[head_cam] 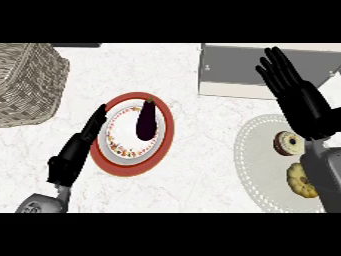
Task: Pick the cupcake from the placemat and place it in the tiered shelf
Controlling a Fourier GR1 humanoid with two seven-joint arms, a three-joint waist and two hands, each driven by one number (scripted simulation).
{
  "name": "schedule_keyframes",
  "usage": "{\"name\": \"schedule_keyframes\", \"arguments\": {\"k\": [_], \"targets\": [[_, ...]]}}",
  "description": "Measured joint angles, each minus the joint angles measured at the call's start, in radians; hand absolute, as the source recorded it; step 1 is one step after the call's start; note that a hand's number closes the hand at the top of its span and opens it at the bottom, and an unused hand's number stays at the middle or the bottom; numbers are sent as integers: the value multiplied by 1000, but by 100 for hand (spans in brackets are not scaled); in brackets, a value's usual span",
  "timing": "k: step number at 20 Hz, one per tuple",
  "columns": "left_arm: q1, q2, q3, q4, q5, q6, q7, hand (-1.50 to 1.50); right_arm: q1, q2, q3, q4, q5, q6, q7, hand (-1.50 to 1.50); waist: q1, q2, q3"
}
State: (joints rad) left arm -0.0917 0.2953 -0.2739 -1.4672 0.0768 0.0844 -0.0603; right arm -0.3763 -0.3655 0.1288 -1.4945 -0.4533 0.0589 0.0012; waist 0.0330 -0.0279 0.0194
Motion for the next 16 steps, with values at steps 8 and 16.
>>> {"name": "schedule_keyframes", "arguments": {"k": [8,16], "targets": [[115,1,135,68,96,74,110,0,211,-245,-222,94,200,-211,-15,150,-103,31,-23],[71,-4,197,101,188,48,232,0,498,-252,-386,169,209,-288,-104,-150,-74,24,-16]]}}
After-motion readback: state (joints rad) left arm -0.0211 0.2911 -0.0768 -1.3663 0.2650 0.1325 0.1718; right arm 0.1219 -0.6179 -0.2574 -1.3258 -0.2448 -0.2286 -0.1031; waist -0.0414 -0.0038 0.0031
